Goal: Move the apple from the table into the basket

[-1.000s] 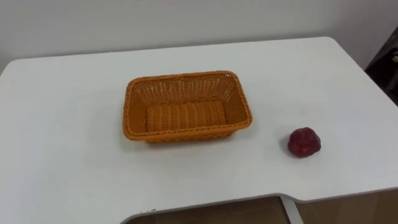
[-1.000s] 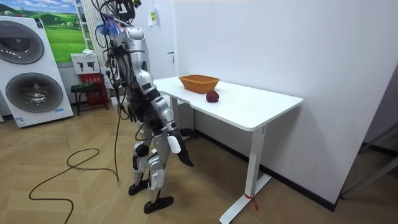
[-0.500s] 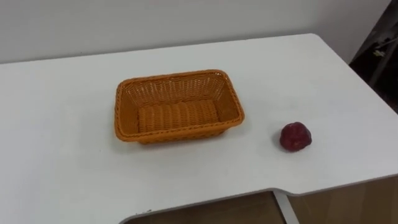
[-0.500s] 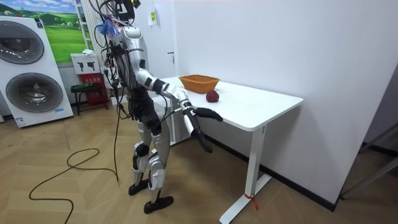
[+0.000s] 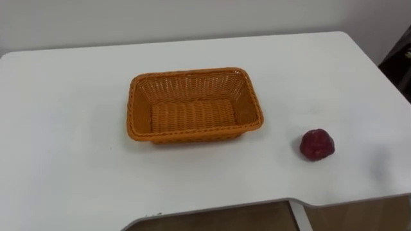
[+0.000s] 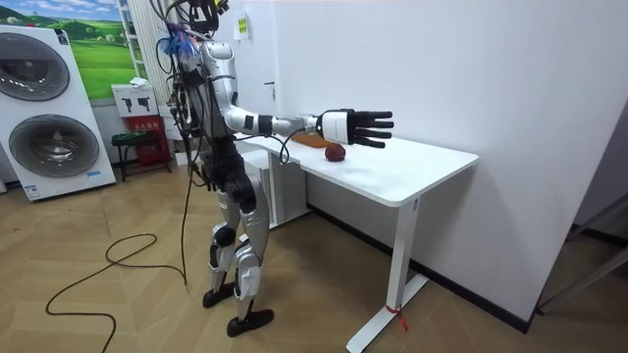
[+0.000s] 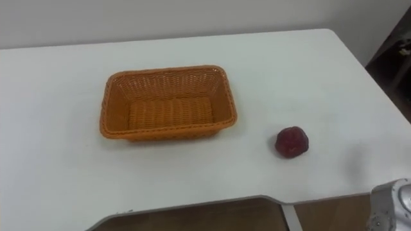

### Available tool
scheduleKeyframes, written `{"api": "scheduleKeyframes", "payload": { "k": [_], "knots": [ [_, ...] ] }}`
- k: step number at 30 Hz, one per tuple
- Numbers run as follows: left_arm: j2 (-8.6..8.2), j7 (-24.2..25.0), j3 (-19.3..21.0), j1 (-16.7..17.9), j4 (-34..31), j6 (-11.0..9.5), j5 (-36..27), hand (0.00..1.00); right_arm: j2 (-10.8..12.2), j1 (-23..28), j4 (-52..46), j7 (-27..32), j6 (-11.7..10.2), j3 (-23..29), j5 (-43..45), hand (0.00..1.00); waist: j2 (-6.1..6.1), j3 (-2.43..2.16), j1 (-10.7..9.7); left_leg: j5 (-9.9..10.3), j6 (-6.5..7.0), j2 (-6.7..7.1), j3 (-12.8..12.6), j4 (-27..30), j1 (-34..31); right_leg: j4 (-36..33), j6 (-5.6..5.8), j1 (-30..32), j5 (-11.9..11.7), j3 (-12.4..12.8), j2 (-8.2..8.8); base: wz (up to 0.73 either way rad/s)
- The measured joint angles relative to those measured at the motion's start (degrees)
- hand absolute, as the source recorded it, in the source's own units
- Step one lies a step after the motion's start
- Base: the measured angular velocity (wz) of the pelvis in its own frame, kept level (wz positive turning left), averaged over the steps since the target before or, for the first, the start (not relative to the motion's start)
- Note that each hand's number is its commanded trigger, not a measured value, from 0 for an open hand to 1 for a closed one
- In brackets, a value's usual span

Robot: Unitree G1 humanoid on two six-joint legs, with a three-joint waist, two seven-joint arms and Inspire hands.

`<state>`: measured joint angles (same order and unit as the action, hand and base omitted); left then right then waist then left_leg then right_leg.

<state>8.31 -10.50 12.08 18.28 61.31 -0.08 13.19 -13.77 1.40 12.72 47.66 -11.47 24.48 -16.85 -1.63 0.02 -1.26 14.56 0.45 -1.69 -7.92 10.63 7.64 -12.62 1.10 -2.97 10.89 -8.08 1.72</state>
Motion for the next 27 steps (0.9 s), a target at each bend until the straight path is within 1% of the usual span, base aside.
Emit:
{"api": "scheduleKeyframes", "payload": {
  "k": [2,7,10,13,14,18,20,25,27],
  "knots": [
    [0.24,0.00,-1.31,-0.05,0.01,-0.32,-0.07,0.00,0.01,0.01,-0.05,-2.04,0.01,-3.15,2.65,0.00,-0.14,0.09,0.08,0.00,0.00,-0.02,0.03,-0.01,0.11,0.03,-0.01,-0.02,-0.01,0.10,-0.02,-0.03],
    [0.46,0.24,-3.51,-0.01,0.03,-1.53,-0.03,0.00,-0.04,0.39,-0.41,-7.27,-0.01,-7.74,6.52,0.00,-0.26,0.16,0.16,0.00,0.00,-0.06,0.10,0.03,0.12,0.03,-0.07,-0.07,-0.07,0.00,-0.02,0.00],
    [0.86,0.81,-4.25,0.04,0.11,-1.68,0.02,0.00,-0.04,1.02,-0.35,-10.99,-0.02,-10.89,8.39,0.00,-0.38,0.27,0.37,0.00,0.00,-0.15,0.15,0.15,-0.01,-0.02,-0.19,-0.17,-0.16,-0.20,-0.06,0.00],
    [1.32,1.21,-4.78,0.08,0.32,-1.80,0.07,0.00,-0.04,2.55,-0.22,-14.62,0.00,-14.15,8.47,0.00,-0.53,0.36,0.51,0.00,0.00,-0.23,0.16,0.19,-0.11,-0.03,-0.27,-0.18,-0.24,-0.56,-0.05,0.03],
    [1.40,1.21,-4.99,0.08,0.32,-1.80,0.09,0.00,-0.04,3.07,-0.06,-16.17,0.14,-15.24,8.97,0.00,-0.52,0.40,0.85,0.00,0.00,-0.24,0.19,0.17,-0.18,-0.02,-0.30,-0.10,-0.27,-0.60,-0.05,0.00],
    [1.54,1.29,-6.60,-0.12,0.24,-1.57,0.04,0.00,-0.01,4.24,0.21,-19.86,0.45,-17.71,13.85,0.00,-0.36,0.40,1.13,0.01,-0.01,-0.25,0.20,0.15,-0.27,0.01,-0.30,-0.14,-0.27,-0.66,-0.06,0.00],
    [1.56,2.13,-6.71,-0.29,0.26,-1.49,0.03,0.00,0.02,4.67,0.24,-22.24,0.61,-18.98,17.27,0.00,-0.24,0.41,1.22,0.01,-0.01,-0.26,0.20,0.13,-0.32,0.04,-0.30,-0.14,-0.28,-0.68,-0.08,0.00],
    [1.48,2.41,-6.90,-0.43,0.69,-1.09,0.03,0.00,0.28,4.87,4.56,-23.60,0.62,-20.58,19.45,0.00,0.05,0.25,1.63,0.01,-0.01,-0.26,0.23,0.16,-0.06,0.17,-0.29,-0.55,-0.29,-0.84,-0.07,0.00],
    [1.46,2.55,-6.90,-0.43,0.69,-0.65,0.06,0.00,0.40,4.80,4.57,-24.19,0.22,-21.06,19.50,0.00,0.22,0.08,1.69,0.00,-0.01,-0.27,0.26,0.17,0.01,0.36,-0.28,-0.68,-0.30,-0.90,-0.07,0.02]
  ]
}}
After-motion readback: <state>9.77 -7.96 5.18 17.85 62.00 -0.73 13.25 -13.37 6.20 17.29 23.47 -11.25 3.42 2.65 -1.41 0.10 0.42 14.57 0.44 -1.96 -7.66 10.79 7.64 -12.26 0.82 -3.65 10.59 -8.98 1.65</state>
